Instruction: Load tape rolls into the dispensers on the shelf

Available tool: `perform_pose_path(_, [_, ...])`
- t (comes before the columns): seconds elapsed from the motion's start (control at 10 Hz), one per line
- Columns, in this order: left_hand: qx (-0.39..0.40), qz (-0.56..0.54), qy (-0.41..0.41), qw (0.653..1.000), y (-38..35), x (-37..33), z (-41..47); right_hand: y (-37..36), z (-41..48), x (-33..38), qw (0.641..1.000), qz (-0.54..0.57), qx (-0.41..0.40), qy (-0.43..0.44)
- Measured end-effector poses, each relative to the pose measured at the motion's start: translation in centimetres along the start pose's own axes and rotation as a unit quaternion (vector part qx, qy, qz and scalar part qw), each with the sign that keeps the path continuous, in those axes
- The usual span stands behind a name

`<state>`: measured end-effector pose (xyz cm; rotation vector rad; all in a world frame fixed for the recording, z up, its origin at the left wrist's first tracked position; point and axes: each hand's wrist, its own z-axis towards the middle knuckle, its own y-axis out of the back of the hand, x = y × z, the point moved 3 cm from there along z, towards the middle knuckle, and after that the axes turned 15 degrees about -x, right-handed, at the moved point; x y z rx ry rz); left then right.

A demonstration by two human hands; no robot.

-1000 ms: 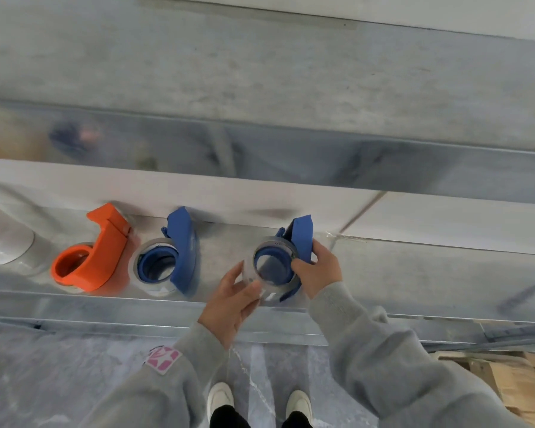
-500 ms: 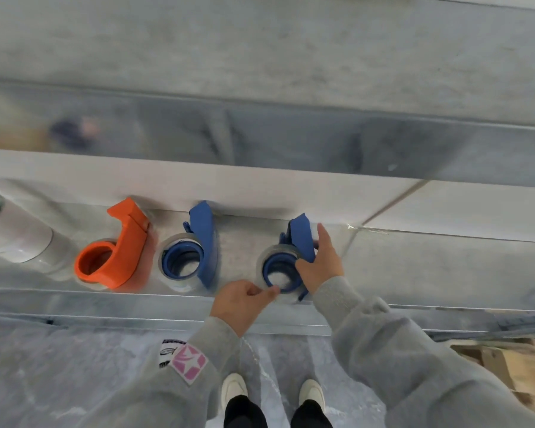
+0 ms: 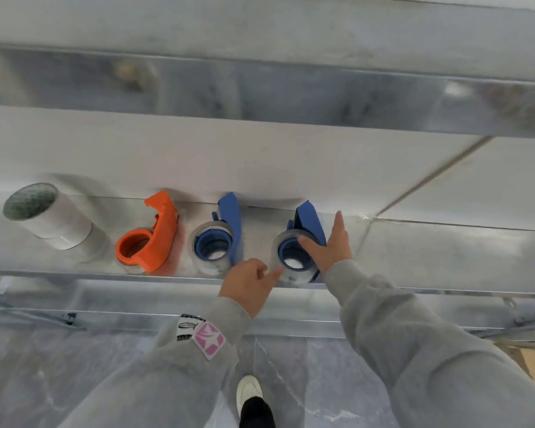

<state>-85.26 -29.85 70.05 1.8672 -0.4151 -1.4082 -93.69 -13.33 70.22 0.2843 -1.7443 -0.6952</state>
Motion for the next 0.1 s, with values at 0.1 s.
perform_pose_path(0.1, [-0.044, 0.04, -0.127, 0.99, 2.33, -1.27, -2.03, 2.84, -2.09, -0.08, 0.992, -0.073, -0.046, 0.096])
